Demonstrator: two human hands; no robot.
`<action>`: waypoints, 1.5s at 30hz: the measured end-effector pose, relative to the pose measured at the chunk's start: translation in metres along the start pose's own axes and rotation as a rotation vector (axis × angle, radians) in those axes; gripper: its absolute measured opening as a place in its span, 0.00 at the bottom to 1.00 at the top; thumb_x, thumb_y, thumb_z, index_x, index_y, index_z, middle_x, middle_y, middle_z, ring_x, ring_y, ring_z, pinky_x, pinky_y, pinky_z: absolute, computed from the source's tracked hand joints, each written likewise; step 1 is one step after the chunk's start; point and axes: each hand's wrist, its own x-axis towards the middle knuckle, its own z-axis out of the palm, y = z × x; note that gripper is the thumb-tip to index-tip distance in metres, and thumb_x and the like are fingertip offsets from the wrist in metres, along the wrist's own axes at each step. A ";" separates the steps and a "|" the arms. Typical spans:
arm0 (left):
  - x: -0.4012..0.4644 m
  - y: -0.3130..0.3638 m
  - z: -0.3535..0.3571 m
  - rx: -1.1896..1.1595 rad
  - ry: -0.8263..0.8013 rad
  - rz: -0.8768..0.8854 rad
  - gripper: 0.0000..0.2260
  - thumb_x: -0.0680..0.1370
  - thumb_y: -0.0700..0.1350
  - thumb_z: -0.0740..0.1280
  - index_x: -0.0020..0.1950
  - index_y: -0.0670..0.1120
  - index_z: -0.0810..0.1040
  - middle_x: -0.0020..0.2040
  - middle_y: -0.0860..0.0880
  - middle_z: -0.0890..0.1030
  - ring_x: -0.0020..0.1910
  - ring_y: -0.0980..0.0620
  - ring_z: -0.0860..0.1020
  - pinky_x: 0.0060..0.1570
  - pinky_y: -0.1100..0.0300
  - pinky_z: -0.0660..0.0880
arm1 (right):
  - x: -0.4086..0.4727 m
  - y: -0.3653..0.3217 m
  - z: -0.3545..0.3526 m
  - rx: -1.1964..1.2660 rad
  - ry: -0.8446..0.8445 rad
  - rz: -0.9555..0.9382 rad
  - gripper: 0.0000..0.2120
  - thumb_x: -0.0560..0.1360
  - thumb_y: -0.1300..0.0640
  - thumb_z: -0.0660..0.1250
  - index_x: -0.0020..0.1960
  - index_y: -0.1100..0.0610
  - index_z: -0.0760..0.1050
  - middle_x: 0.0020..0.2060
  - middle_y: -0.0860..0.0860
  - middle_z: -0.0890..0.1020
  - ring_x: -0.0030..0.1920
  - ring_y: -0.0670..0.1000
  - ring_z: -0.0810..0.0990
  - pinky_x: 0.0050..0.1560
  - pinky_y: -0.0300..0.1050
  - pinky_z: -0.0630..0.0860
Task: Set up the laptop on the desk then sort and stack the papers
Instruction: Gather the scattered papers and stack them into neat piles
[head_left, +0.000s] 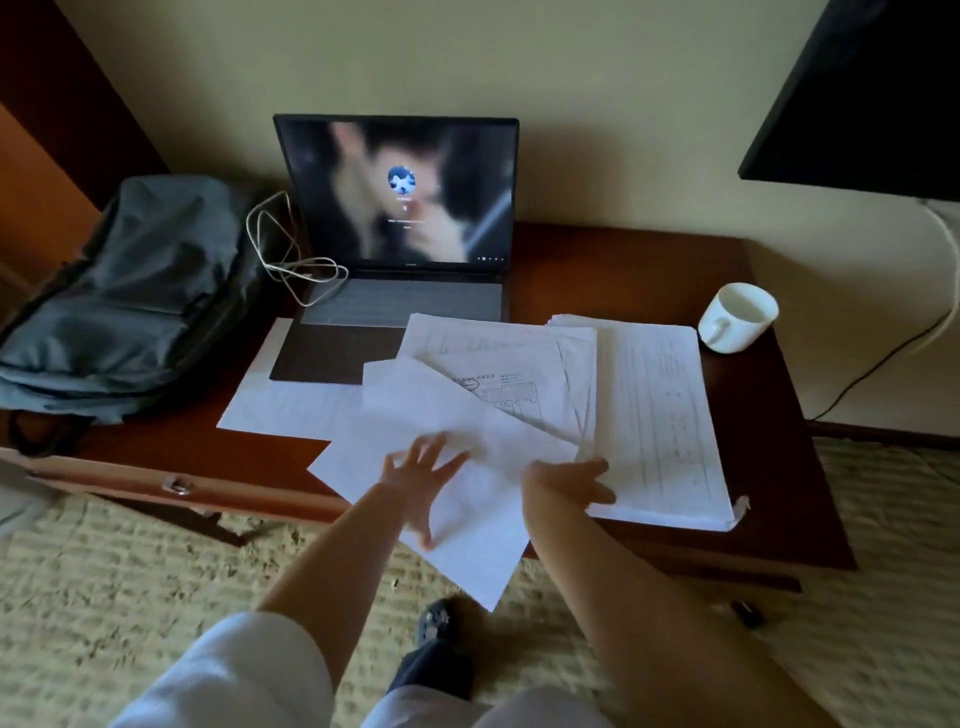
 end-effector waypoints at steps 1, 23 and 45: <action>0.001 0.001 -0.001 -0.013 0.018 0.003 0.58 0.64 0.59 0.77 0.77 0.56 0.35 0.77 0.45 0.33 0.76 0.40 0.37 0.72 0.37 0.51 | -0.005 0.004 0.003 -0.125 0.021 -0.103 0.28 0.76 0.61 0.61 0.72 0.63 0.54 0.70 0.64 0.59 0.66 0.65 0.67 0.67 0.57 0.66; 0.052 -0.055 -0.043 0.110 0.176 0.182 0.54 0.67 0.65 0.71 0.77 0.54 0.36 0.77 0.45 0.33 0.76 0.40 0.37 0.72 0.39 0.53 | 0.048 -0.056 0.048 -0.498 -0.230 -0.418 0.30 0.74 0.57 0.67 0.73 0.59 0.62 0.68 0.57 0.70 0.65 0.59 0.72 0.58 0.46 0.75; 0.032 -0.045 -0.029 -0.278 0.396 -0.374 0.45 0.71 0.65 0.67 0.78 0.53 0.44 0.78 0.41 0.39 0.77 0.38 0.44 0.72 0.41 0.53 | 0.048 -0.038 0.035 -0.898 0.021 -0.746 0.09 0.76 0.57 0.61 0.54 0.56 0.76 0.49 0.52 0.80 0.49 0.53 0.78 0.51 0.46 0.69</action>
